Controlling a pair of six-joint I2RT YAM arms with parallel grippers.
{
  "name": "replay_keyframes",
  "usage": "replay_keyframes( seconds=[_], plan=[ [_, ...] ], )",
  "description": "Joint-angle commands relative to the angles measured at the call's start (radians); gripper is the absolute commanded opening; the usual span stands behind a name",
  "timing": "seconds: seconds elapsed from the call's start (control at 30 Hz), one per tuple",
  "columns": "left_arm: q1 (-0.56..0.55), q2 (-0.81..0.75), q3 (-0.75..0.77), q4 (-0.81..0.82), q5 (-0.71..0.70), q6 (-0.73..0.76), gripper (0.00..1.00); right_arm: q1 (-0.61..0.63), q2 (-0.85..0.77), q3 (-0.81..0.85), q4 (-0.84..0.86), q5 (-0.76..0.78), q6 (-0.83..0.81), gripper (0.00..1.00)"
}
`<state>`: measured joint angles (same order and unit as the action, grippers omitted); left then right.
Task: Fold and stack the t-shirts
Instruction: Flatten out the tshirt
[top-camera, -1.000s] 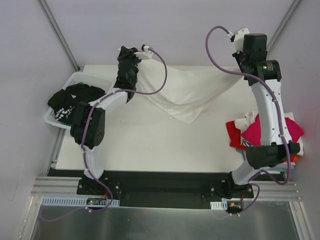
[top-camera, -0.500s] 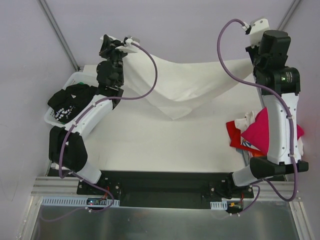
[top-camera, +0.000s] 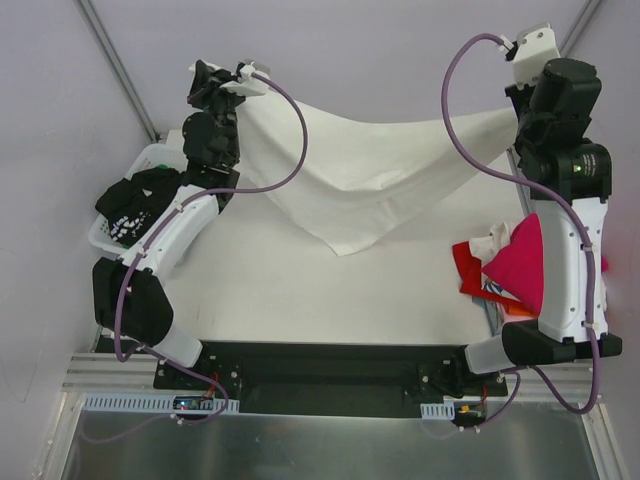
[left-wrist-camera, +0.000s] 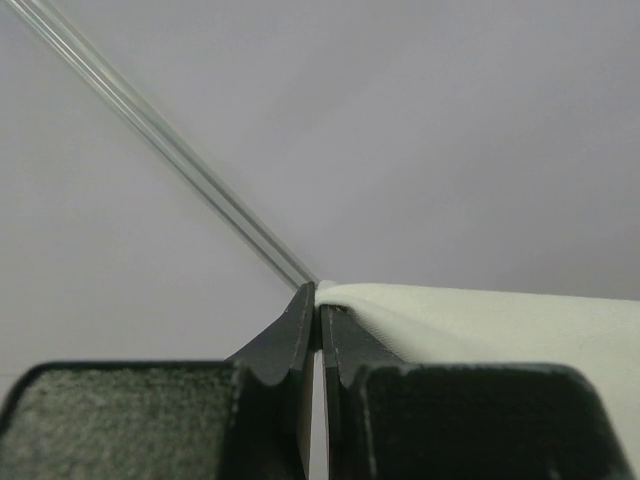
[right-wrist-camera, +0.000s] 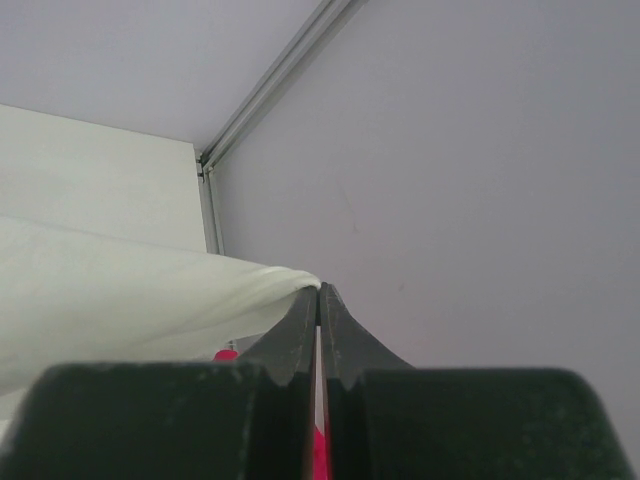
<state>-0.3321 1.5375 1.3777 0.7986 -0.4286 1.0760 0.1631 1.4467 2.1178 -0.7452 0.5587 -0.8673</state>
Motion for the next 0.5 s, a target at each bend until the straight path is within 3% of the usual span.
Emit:
replay_keyframes(
  seconds=[0.0, 0.27, 0.47],
  plan=[
    [0.013, -0.023, 0.037, 0.025, 0.007, -0.04, 0.0, -0.008, -0.039, -0.03, 0.075, 0.041, -0.015, 0.01],
    [0.013, -0.007, -0.063, 0.059, 0.022, -0.056, 0.0, -0.01, -0.063, -0.189, 0.076, 0.007, 0.022, 0.01],
    [0.013, -0.028, -0.085, 0.089, 0.013, -0.042, 0.0, -0.008, -0.104, -0.211, 0.081, 0.009, 0.024, 0.01]
  ],
)
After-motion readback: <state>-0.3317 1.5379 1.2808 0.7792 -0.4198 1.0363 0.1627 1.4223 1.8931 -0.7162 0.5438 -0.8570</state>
